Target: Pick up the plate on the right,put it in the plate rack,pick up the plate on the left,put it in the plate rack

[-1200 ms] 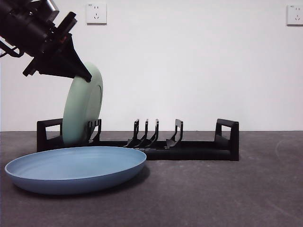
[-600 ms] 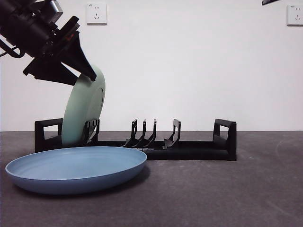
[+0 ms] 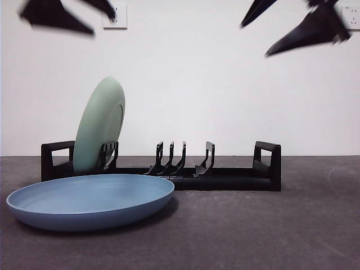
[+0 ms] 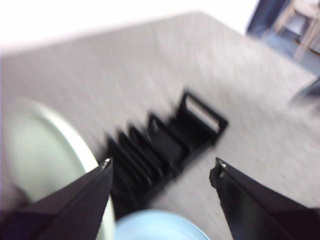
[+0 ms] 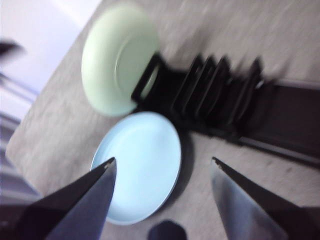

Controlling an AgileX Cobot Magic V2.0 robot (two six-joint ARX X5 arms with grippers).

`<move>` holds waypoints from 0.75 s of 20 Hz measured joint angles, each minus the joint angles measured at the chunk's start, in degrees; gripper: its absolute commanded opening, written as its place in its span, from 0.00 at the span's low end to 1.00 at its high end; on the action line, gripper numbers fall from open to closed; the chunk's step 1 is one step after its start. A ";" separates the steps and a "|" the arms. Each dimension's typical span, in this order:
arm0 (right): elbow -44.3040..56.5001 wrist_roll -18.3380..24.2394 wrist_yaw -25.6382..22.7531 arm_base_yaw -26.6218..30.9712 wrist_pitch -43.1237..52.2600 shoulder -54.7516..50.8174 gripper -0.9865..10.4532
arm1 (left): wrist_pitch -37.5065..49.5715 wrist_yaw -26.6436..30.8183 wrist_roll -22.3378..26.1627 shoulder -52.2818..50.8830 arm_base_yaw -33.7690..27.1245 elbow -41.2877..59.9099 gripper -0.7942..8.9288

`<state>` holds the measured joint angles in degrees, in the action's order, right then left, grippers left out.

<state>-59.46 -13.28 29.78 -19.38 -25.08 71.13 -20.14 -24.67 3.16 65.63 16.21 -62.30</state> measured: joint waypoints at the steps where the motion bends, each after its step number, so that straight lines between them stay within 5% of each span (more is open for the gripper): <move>1: 0.00 0.00 0.15 -1.20 0.00 1.99 0.36 | -1.16 3.26 1.14 -3.52 0.98 0.00 0.43; 9: 0.00 -0.15 0.11 -10.71 5.44 21.16 0.30 | -6.71 29.92 11.28 -23.69 8.31 -0.02 0.43; 15: -2.56 -1.44 -2.64 -14.88 7.15 31.71 0.30 | -9.49 35.23 14.40 -26.34 10.95 -0.07 0.43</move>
<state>-62.02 -14.72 27.14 -34.26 -17.93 102.85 -29.63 10.57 17.56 39.29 27.16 -62.37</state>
